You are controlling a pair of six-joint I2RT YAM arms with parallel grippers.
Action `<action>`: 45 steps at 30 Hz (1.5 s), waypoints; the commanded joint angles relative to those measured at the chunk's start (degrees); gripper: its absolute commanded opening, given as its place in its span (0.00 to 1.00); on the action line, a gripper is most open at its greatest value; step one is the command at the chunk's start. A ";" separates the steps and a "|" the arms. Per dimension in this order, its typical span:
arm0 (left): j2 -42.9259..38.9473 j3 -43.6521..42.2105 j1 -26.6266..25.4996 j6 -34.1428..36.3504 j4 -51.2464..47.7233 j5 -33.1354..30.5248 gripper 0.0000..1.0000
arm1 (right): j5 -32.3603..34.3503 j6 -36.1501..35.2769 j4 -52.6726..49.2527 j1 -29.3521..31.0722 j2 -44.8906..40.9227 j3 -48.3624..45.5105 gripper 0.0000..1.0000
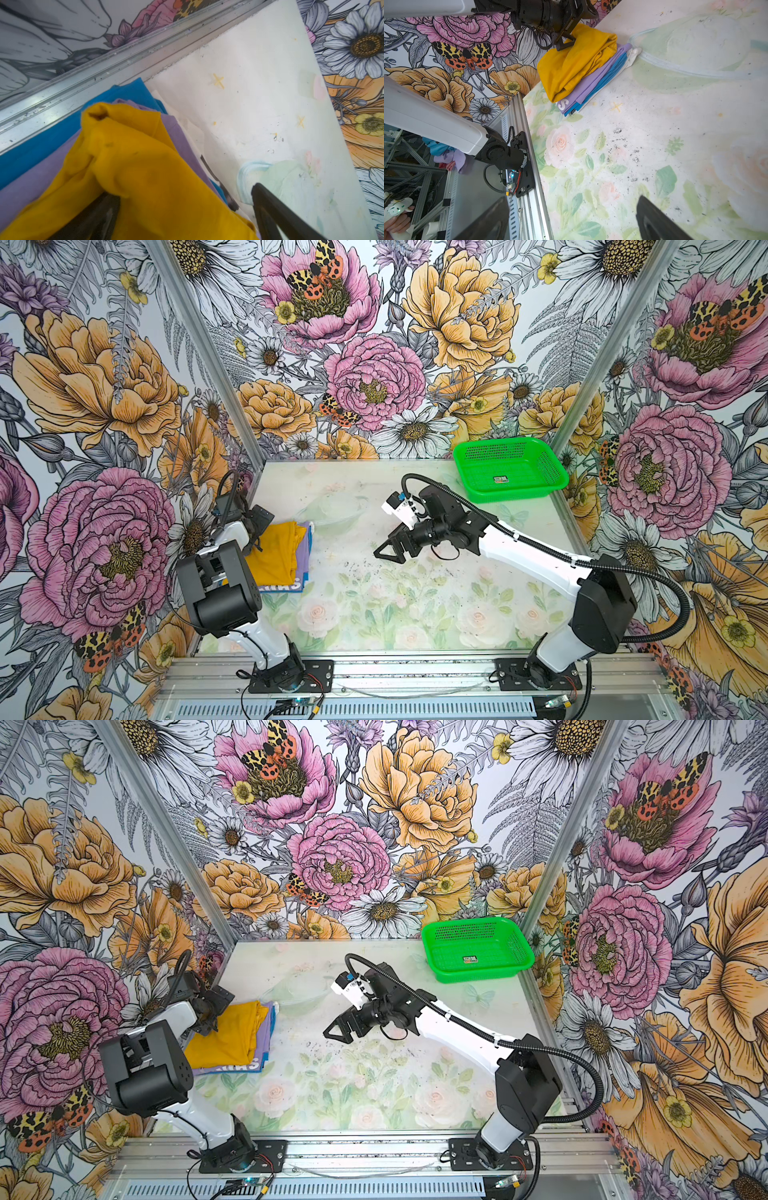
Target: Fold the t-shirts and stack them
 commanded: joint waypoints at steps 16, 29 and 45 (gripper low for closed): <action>-32.13 -12.16 -5.72 15.39 -3.15 -6.04 0.99 | 36.94 -10.37 -2.53 -0.19 -7.95 -4.62 0.97; -34.53 -40.59 -19.03 28.66 43.97 -20.01 0.99 | 75.83 -18.01 27.49 -18.35 -4.37 -27.10 1.00; -27.81 -41.75 -23.66 27.36 51.30 -16.08 0.99 | 67.70 -18.92 55.32 -34.74 -4.70 -41.80 0.99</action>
